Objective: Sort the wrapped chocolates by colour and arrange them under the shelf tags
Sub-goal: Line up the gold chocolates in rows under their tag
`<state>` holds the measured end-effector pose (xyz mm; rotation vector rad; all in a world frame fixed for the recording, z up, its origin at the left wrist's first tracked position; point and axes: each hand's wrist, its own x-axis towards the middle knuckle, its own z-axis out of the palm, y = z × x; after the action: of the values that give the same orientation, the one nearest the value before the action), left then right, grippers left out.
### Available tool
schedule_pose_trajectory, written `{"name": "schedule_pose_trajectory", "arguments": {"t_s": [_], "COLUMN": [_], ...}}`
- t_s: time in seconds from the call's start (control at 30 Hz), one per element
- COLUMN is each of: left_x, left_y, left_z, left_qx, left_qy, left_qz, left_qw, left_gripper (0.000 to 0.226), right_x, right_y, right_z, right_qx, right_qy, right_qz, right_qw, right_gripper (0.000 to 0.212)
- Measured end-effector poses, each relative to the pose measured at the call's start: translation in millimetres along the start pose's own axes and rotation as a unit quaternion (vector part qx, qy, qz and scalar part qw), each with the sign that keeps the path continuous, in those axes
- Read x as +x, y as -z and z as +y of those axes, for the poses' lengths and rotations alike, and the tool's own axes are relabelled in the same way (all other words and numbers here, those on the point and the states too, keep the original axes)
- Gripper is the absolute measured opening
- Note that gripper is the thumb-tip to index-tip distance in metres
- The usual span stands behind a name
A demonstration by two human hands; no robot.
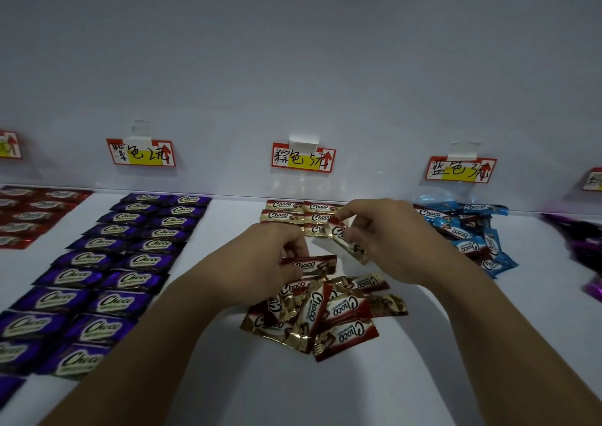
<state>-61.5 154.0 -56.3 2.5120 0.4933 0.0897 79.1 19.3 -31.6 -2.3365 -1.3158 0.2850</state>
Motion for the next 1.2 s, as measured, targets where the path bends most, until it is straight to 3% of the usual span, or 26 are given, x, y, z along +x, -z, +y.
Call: {"name": "schedule_pose_trajectory", "arguments": {"t_s": [0.1,0.23,0.37,0.47,0.53,0.7,0.87,1.2], "left_x": [1,3,1,0,-3,-2,4,15], "left_y": [2,6,10,14,19,13,7,-2], "left_z": [-3,-7,-12,-17,-16,-10,-13,-18], "left_qx": [-0.032,-0.061,0.014,0.121,0.129,0.151,0.158,0.162], "left_qy": [-0.009,0.005,0.049,0.043,0.028,0.003,0.008,0.011], "left_qz": [0.026,0.086,0.089,0.118,0.146,0.096,0.099,0.139], "left_qw": [0.999,0.994,0.995,0.985,0.981,0.984,0.982,0.977], "left_gripper": [0.011,0.014,0.016,0.027,0.029,0.015,0.014,0.018], "right_x": [0,0,0,2,2,4,5,16], "right_y": [-2,-4,-10,-12,-9,-13,-16,-33], "right_z": [2,3,-1,-4,-6,-6,-4,-8], "right_qx": [0.005,0.01,-0.009,-0.084,-0.087,-0.094,-0.09,-0.13], "right_qy": [-0.004,0.003,0.025,0.033,0.03,0.025,0.017,0.032], "right_qz": [0.01,-0.003,-0.042,-0.02,-0.006,-0.042,-0.053,0.013], "right_qw": [1.0,1.0,0.999,0.996,0.996,0.994,0.994,0.991], "right_gripper": [0.034,0.022,0.02,0.019,0.02,0.018,0.018,0.021]}}
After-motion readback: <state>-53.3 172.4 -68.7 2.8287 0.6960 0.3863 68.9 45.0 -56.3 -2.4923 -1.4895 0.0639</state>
